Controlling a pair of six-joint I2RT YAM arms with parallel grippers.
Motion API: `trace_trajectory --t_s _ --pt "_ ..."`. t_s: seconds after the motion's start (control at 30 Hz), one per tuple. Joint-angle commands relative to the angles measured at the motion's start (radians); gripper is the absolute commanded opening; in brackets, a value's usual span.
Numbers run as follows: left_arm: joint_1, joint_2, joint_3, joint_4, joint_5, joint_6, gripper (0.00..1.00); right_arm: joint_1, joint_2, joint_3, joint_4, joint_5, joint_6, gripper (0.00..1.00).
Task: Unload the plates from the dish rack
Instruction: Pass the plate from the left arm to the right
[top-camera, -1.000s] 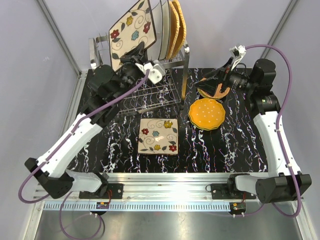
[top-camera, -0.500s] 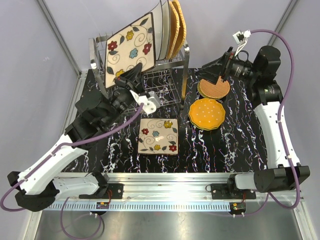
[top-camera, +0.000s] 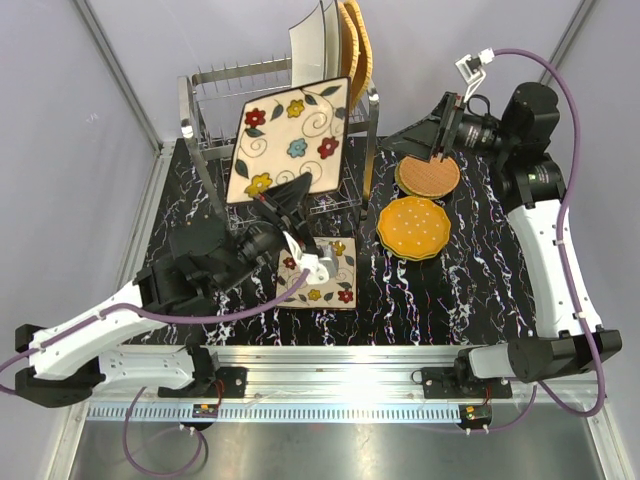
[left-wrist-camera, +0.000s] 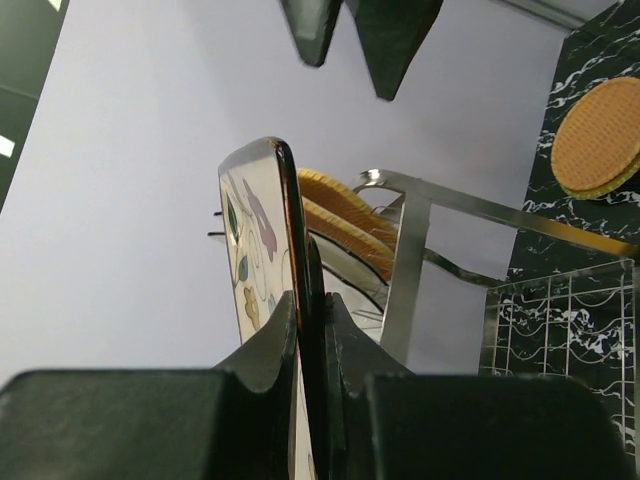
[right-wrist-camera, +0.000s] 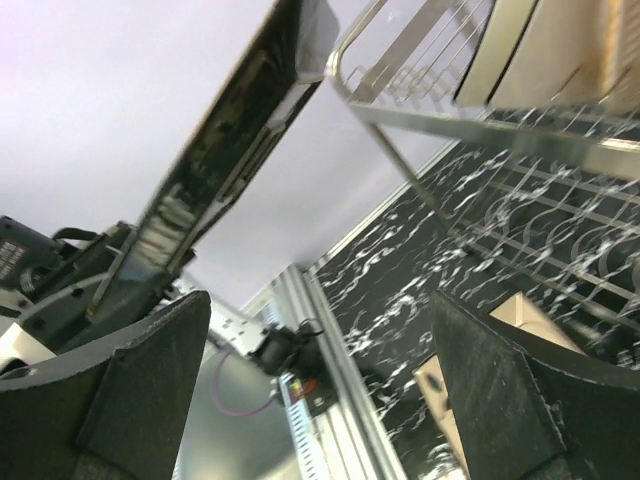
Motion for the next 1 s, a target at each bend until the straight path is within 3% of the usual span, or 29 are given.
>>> trace_trajectory --t_s 0.0,0.27,0.57,0.97 --pt "-0.062 -0.042 0.023 0.164 -0.084 0.145 0.0 0.049 -0.06 -0.023 -0.022 -0.009 0.077 0.97" --pt "-0.16 -0.018 0.014 0.121 -0.147 0.163 0.0 0.146 -0.138 -0.12 -0.015 0.053 0.124 0.97" --pt "-0.182 -0.011 -0.028 0.131 -0.168 0.147 0.0 0.152 -0.202 -0.161 -0.064 0.094 0.116 0.98" --pt "-0.22 0.036 -0.057 0.161 -0.17 0.127 0.0 0.183 -0.159 -0.222 -0.07 0.197 0.245 0.93"
